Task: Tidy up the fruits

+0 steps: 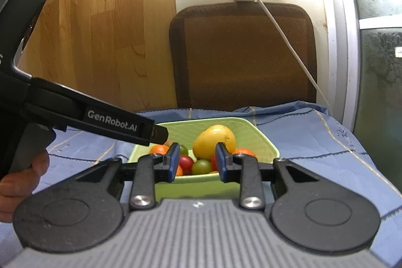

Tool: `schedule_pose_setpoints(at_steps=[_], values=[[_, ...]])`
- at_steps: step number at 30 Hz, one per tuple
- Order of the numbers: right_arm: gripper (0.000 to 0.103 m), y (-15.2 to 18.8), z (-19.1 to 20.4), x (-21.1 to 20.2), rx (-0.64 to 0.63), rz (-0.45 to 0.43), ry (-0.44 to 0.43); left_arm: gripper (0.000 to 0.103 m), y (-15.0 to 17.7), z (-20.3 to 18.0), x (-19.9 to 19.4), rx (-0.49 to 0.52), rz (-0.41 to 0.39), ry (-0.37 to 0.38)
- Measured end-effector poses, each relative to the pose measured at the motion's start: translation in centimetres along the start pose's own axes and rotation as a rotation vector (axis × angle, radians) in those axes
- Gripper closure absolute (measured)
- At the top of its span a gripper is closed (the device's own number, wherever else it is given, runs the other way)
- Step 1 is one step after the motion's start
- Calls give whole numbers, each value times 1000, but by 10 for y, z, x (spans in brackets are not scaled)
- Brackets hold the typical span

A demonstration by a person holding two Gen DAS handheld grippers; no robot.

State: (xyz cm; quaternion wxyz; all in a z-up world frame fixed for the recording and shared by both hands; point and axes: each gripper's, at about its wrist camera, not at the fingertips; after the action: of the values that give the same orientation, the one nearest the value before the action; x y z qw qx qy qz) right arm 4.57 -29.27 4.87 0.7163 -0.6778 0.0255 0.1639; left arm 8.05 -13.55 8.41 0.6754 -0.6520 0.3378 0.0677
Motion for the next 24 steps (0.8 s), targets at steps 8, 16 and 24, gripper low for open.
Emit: schedule_pose_setpoints(at_steps=[8, 16, 24], values=[[69, 5, 7, -31, 62, -3, -7, 43, 19, -7, -35, -2, -31, -46], [69, 10, 16, -57, 117, 13, -30, 18, 46, -3, -76, -34, -70, -106], [69, 15, 33, -79, 127, 34, -41, 0, 78, 6, -106, -64, -85, -152]])
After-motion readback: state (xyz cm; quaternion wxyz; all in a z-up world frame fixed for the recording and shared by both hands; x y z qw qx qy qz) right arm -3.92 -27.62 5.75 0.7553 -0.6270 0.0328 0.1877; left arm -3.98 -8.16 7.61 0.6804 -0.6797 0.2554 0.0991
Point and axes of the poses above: each gripper's, at about its wrist camera, not at the fingertips, and x roughly the way its jaws point, z to its left, y to its underside, and after that the axes turned 8 degrees about y, right-handed
